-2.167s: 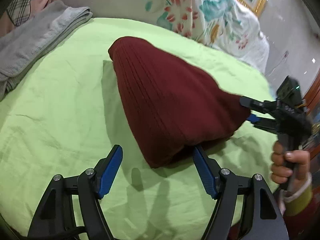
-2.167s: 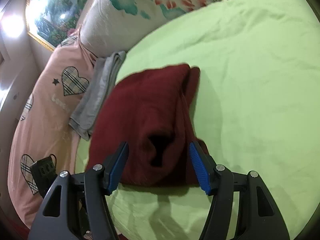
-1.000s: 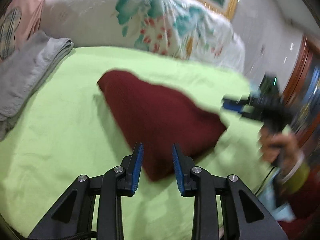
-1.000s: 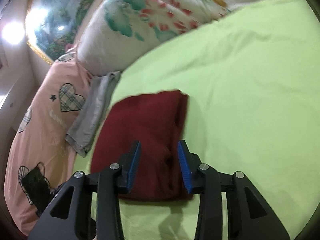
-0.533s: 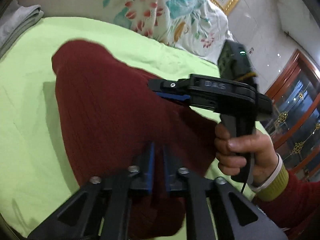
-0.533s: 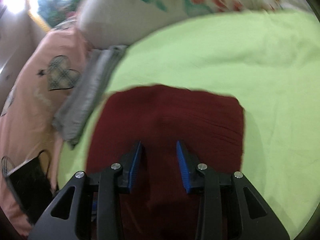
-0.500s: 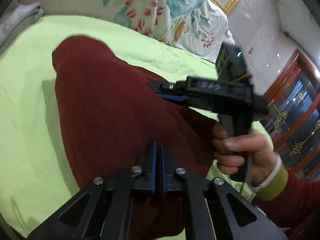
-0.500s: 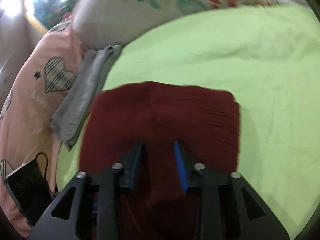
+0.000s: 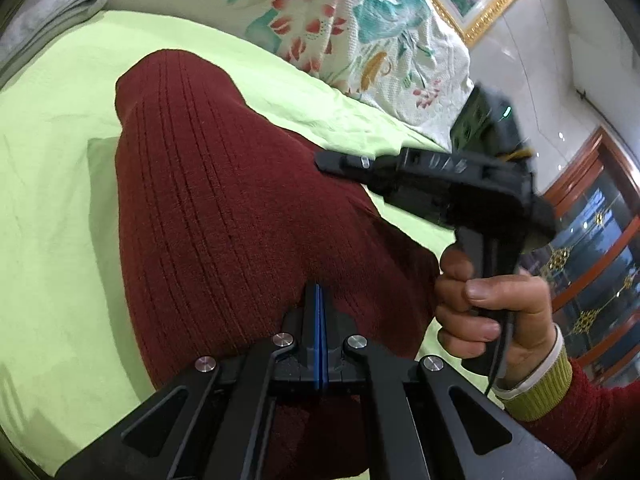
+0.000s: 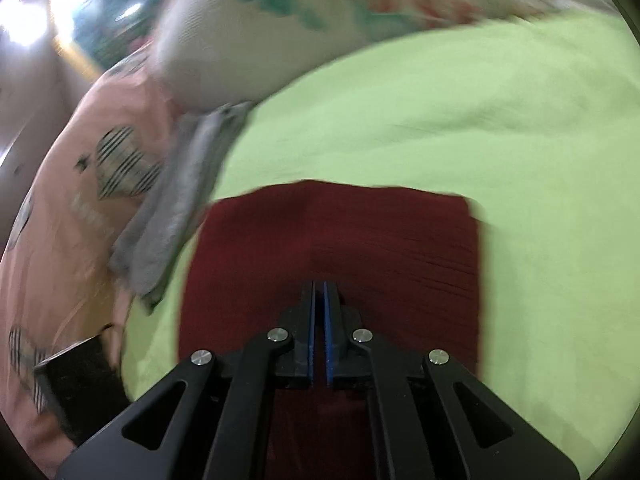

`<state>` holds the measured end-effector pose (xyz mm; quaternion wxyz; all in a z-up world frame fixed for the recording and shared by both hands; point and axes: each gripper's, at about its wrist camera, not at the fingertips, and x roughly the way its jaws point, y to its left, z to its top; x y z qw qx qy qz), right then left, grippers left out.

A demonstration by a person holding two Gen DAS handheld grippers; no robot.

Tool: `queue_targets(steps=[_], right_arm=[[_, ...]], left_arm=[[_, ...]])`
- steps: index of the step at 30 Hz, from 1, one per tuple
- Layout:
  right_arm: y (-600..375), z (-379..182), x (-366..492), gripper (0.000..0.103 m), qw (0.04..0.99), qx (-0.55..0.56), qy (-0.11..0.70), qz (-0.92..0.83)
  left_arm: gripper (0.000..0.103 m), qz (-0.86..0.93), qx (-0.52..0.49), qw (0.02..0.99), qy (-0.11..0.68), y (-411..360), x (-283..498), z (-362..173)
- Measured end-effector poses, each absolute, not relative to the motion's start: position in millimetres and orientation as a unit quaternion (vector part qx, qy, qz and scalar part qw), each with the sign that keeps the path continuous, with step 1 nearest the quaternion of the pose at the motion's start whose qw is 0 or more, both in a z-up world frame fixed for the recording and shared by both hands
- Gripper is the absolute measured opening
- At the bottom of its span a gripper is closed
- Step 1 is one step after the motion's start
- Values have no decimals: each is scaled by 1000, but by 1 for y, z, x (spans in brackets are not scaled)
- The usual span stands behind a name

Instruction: Fold large clothes

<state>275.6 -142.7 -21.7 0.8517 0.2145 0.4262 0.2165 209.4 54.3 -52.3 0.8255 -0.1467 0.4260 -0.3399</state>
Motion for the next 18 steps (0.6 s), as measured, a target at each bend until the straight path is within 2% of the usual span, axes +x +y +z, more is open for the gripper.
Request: queue_targets(steps=[4,7,8,9,11,18], right_arm=[[-101,-15,306,6,838,168,440,274],[-81,-35,341,12,811,146,498,271],[-77,-42,351,12,807,137,511,263],[-76,-52,361,5,809,119,521,245],[-83,-63,373,0,802,143,528,242],[-154,-25,317,3,847,212,440,210]], left_arm=[[0,-331,-152,828,427,55,207,-52],[0,-323,-163,827,431,57,208,-53],[0,-320,-166,827,431,58,208,-52],[0,-318,-168,828,431,59,209,-52],[0,-312,-172,827,434,60,210,-52],[0,-295,-178,841,417,76,192,-31]])
